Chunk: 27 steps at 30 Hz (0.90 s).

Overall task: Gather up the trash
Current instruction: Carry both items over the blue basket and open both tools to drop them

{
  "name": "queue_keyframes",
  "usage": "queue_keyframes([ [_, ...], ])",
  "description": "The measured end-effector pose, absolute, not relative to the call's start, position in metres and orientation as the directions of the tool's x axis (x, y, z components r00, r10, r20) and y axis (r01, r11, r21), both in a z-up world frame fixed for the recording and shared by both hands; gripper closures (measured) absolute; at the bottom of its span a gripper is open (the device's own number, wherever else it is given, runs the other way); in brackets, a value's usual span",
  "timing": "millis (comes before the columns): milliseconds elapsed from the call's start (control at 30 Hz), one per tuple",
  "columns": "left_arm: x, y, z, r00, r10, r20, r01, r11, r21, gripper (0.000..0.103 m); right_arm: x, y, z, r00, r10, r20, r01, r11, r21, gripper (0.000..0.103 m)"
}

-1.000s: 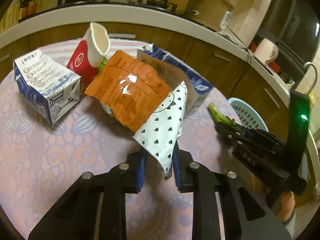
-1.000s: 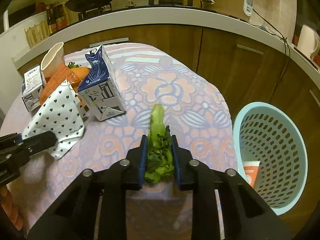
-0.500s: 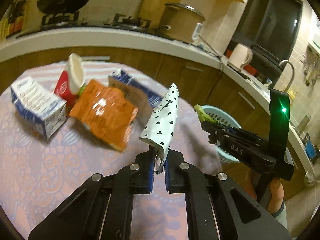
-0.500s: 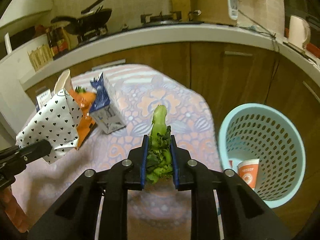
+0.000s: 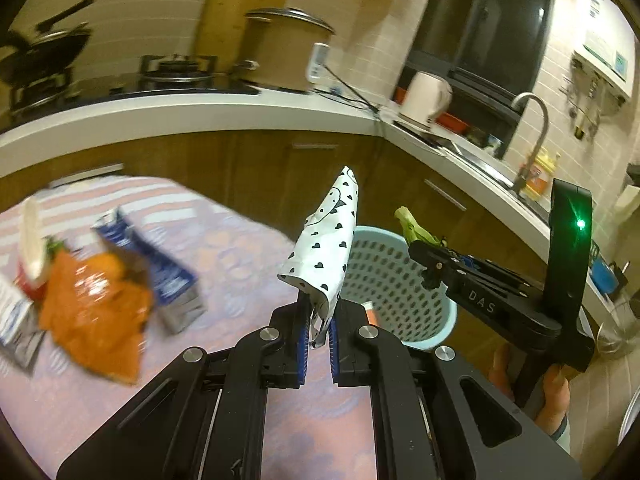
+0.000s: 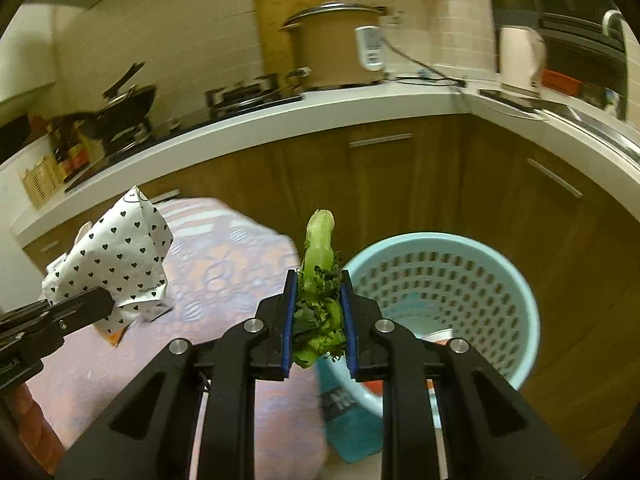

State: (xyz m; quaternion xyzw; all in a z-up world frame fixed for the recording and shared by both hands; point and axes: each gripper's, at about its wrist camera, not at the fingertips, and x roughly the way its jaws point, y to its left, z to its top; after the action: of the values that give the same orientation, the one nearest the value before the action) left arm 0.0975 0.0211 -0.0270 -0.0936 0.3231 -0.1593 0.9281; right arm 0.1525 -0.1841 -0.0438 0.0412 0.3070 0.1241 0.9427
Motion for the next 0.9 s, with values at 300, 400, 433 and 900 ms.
queue_keyframes([
  [300,0.141,-0.037,-0.034,0.688,-0.413,-0.597,0.319,0.911,-0.263,0.097,0.161,-0.238,-0.064,0.775,0.19,-0.602,-0.11,0.98,0.167,0.086],
  [400,0.156,-0.055,-0.043,0.664,-0.419,-0.619,0.335,0.907,-0.254,0.097,0.167,-0.249,-0.074,0.765,0.178,-0.619,-0.086,0.981,0.176,0.086],
  [433,0.161,-0.062,-0.047,0.655,-0.422,-0.627,0.341,0.905,-0.253,0.097,0.169,-0.255,-0.08,0.759,0.173,-0.628,-0.076,0.981,0.178,0.086],
  [900,0.216,-0.104,-0.118,0.487,-0.469,-0.737,0.339,0.879,-0.335,0.096,0.195,-0.288,-0.142,0.663,0.163,-0.731,0.002,0.976,0.22,0.086],
])
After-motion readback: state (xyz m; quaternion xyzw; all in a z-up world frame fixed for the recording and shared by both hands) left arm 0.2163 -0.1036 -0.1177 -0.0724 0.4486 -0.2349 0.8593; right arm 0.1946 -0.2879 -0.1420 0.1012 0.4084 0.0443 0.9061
